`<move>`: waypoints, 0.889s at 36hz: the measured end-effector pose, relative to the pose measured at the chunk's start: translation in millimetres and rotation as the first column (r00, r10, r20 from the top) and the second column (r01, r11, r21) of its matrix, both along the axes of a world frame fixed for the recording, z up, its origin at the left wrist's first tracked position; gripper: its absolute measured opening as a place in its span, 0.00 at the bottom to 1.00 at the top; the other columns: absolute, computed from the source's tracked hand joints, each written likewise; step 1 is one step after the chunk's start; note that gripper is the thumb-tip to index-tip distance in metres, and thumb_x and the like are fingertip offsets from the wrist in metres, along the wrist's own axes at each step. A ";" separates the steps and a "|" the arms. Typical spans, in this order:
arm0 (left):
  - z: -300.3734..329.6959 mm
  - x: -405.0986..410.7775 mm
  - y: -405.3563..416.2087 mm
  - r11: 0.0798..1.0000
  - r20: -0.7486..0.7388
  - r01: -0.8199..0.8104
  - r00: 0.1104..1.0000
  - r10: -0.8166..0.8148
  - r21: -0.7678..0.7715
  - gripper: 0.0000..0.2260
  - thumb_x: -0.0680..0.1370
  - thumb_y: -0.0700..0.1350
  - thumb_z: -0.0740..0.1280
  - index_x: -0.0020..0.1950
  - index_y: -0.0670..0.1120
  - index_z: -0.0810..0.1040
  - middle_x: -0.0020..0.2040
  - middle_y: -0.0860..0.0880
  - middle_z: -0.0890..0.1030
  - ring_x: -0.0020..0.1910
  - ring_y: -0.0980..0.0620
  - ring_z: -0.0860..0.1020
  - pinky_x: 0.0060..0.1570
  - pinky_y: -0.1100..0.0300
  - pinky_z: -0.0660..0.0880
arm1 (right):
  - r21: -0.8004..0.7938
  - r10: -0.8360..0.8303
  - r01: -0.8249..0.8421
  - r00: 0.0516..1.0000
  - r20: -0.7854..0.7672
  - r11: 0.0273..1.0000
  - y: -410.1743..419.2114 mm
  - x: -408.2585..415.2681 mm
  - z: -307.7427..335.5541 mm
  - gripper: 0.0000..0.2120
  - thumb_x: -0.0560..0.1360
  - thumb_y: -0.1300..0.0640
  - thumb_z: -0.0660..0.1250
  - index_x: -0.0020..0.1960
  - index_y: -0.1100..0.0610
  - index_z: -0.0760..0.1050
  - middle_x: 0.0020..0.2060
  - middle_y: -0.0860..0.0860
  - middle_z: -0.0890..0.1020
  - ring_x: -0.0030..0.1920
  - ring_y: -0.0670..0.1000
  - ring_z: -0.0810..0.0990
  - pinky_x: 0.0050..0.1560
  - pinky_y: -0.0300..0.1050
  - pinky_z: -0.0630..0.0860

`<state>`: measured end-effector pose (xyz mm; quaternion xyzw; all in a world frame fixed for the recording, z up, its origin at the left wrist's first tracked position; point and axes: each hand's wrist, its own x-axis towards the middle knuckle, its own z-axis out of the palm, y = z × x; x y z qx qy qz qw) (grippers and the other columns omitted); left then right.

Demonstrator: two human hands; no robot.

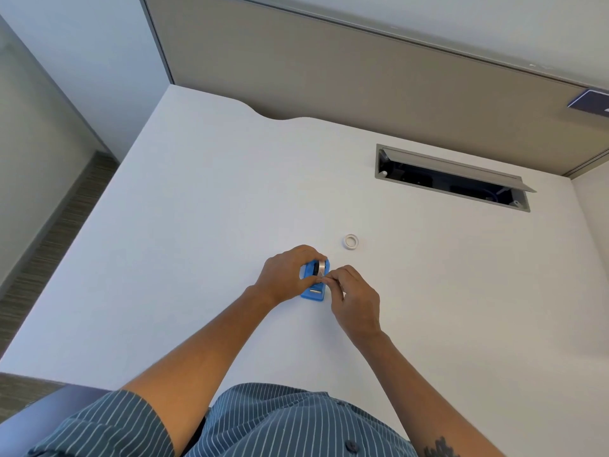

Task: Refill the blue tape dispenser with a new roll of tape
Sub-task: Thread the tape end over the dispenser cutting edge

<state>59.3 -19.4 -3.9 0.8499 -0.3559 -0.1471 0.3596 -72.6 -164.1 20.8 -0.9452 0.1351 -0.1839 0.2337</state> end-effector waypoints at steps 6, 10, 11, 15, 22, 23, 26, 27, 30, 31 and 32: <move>0.3 -0.5 0.1 1.000 -0.007 -0.007 1.000 0.007 0.004 0.17 0.76 0.61 0.72 0.63 0.60 0.79 0.60 0.61 0.81 0.55 0.58 0.80 0.53 0.58 0.80 | -0.004 0.002 -0.002 1.000 0.017 1.000 1.5 -0.7 0.9 0.04 0.81 0.59 0.72 0.47 0.54 0.82 0.41 0.45 0.81 0.36 0.46 0.76 0.31 0.39 0.72; 0.9 -0.9 -0.1 1.000 -0.018 -0.010 1.000 0.010 0.010 0.17 0.75 0.60 0.73 0.62 0.60 0.78 0.60 0.62 0.80 0.54 0.59 0.79 0.53 0.58 0.80 | -0.013 -0.001 0.002 1.000 0.023 1.000 2.5 -2.2 -0.2 0.05 0.81 0.59 0.72 0.46 0.55 0.82 0.40 0.45 0.80 0.35 0.46 0.75 0.30 0.40 0.72; 1.1 -0.7 -0.3 1.000 -0.029 -0.009 1.000 0.010 0.011 0.17 0.75 0.59 0.73 0.62 0.60 0.78 0.60 0.62 0.80 0.54 0.59 0.79 0.53 0.58 0.80 | -0.017 0.000 0.001 1.000 0.026 1.000 3.2 -2.5 -0.9 0.05 0.81 0.58 0.72 0.46 0.54 0.82 0.40 0.45 0.80 0.35 0.46 0.75 0.30 0.40 0.72; -0.3 1.5 -0.8 0.999 -0.055 0.004 0.998 -0.002 0.039 0.19 0.74 0.56 0.74 0.64 0.59 0.77 0.61 0.61 0.80 0.55 0.58 0.79 0.55 0.55 0.81 | -0.016 0.018 -0.018 1.000 0.021 1.000 6.1 -5.4 -4.6 0.04 0.81 0.57 0.72 0.47 0.54 0.82 0.40 0.44 0.80 0.36 0.45 0.76 0.32 0.35 0.69; 1.6 1.4 1.2 0.997 -0.039 0.049 0.998 -0.047 0.053 0.25 0.76 0.56 0.73 0.73 0.62 0.72 0.68 0.59 0.77 0.60 0.56 0.79 0.57 0.57 0.80 | -0.030 0.046 -0.046 0.999 0.010 0.998 11.2 -12.5 -14.9 0.04 0.82 0.55 0.71 0.49 0.53 0.83 0.42 0.44 0.82 0.38 0.44 0.78 0.36 0.30 0.65; 1.9 1.8 1.3 0.996 -0.026 0.063 0.998 -0.061 0.070 0.24 0.77 0.55 0.72 0.73 0.62 0.72 0.68 0.59 0.77 0.60 0.56 0.79 0.56 0.57 0.80 | -0.031 0.045 -0.045 0.999 0.003 0.999 11.9 -13.1 -16.1 0.04 0.81 0.56 0.71 0.49 0.53 0.83 0.43 0.44 0.82 0.38 0.44 0.79 0.36 0.30 0.66; 2.9 3.2 2.0 0.990 -0.006 0.083 0.997 -0.083 0.117 0.22 0.78 0.54 0.71 0.72 0.63 0.75 0.69 0.59 0.75 0.60 0.55 0.79 0.53 0.59 0.79 | -0.030 0.039 -0.039 0.999 -0.003 0.999 14.0 -13.8 -17.7 0.02 0.80 0.57 0.72 0.49 0.52 0.83 0.42 0.43 0.83 0.38 0.44 0.79 0.36 0.29 0.65; 3.4 3.7 2.2 0.989 -0.012 0.086 0.996 -0.086 0.123 0.22 0.78 0.53 0.71 0.71 0.63 0.75 0.69 0.59 0.75 0.60 0.55 0.79 0.52 0.60 0.78 | -0.033 0.041 -0.041 0.999 -0.001 0.999 14.4 -13.8 -17.8 0.02 0.80 0.57 0.72 0.49 0.52 0.84 0.42 0.43 0.83 0.38 0.44 0.79 0.36 0.29 0.65; 6.4 5.3 3.6 0.986 -0.034 0.104 0.994 -0.100 0.133 0.22 0.78 0.51 0.71 0.72 0.65 0.74 0.70 0.61 0.74 0.61 0.56 0.77 0.53 0.61 0.76 | -0.043 0.034 -0.034 0.999 0.005 0.999 14.9 -13.3 -17.2 0.03 0.80 0.57 0.72 0.48 0.52 0.84 0.42 0.43 0.83 0.37 0.44 0.80 0.31 0.35 0.70; 7.4 6.0 4.3 0.984 -0.035 0.112 0.993 -0.108 0.137 0.23 0.79 0.49 0.69 0.72 0.65 0.74 0.69 0.62 0.73 0.61 0.57 0.77 0.53 0.61 0.76 | -0.045 0.029 -0.029 1.000 0.005 0.999 15.2 -13.5 -17.1 0.03 0.80 0.57 0.73 0.48 0.52 0.84 0.42 0.43 0.83 0.37 0.45 0.80 0.30 0.37 0.72; 8.2 6.8 5.1 0.982 -0.033 0.123 0.992 -0.120 0.143 0.23 0.79 0.46 0.68 0.72 0.64 0.73 0.70 0.61 0.73 0.61 0.56 0.77 0.53 0.60 0.77 | -0.049 0.029 -0.029 1.000 0.004 0.998 15.5 -13.7 -17.1 0.03 0.80 0.57 0.73 0.48 0.52 0.84 0.42 0.44 0.83 0.37 0.45 0.80 0.30 0.39 0.73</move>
